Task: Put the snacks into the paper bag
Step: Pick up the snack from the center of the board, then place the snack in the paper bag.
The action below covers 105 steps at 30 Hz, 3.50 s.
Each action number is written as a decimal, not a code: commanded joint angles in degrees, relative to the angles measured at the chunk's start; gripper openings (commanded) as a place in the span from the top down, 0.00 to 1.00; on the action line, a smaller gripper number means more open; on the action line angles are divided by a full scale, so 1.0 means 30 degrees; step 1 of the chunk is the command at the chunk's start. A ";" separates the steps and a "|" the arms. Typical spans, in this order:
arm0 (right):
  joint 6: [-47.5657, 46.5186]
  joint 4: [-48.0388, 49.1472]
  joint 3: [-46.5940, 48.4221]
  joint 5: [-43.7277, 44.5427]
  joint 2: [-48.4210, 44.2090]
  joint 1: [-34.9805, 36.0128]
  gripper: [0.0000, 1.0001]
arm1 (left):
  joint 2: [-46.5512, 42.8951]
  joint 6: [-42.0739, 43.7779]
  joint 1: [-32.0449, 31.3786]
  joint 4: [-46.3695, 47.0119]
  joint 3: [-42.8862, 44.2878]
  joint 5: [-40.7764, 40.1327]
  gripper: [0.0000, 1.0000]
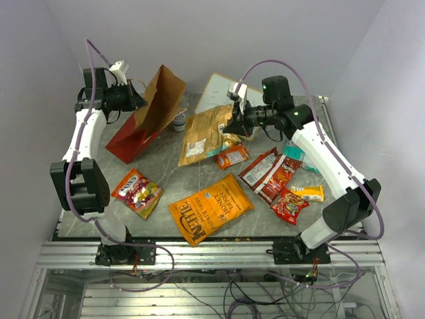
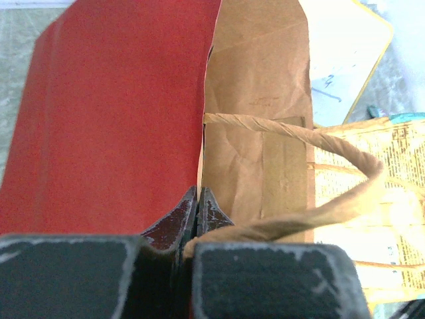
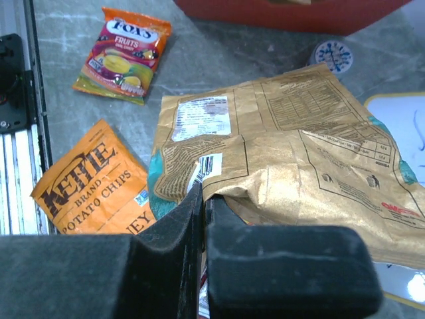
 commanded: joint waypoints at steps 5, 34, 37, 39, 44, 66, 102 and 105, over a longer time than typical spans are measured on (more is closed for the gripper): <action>0.0179 -0.0384 0.3143 -0.1519 -0.0755 -0.0110 1.00 | 0.0363 -0.2939 -0.0172 0.0856 0.1013 0.1502 0.93; 0.1964 -0.3571 1.0257 -0.2702 -0.1663 -0.0081 1.00 | -0.2220 -0.2998 -0.1174 0.0785 -0.1454 0.0248 0.93; 0.2552 -0.3325 1.0901 -0.2890 -0.1480 -0.0081 1.00 | -0.2320 -0.2519 -0.1236 0.0694 -0.1600 -0.0018 0.93; 0.2838 -0.3147 1.1172 -0.2892 -0.1323 -0.0082 1.00 | -0.2349 -0.2251 -0.1253 0.0684 -0.1652 0.0071 0.93; 0.3250 -0.2570 1.1571 -0.1904 -0.0735 -0.0053 1.00 | -0.2330 -0.1423 -0.1355 0.0427 -0.1570 0.0507 0.93; 0.2767 -0.2973 1.2078 0.1132 0.4505 0.2473 1.00 | -0.1734 0.5152 -0.2001 -0.3630 -0.0188 0.0938 0.92; 0.8930 0.3661 0.6337 -0.5980 0.5048 0.2068 1.00 | -0.3703 1.1661 -0.2743 -0.2400 -0.2323 0.4412 0.93; 0.8924 0.3765 0.5849 -0.5965 0.4617 0.2062 1.00 | -0.3372 1.1473 -0.2760 -0.2428 -0.1989 0.4496 0.93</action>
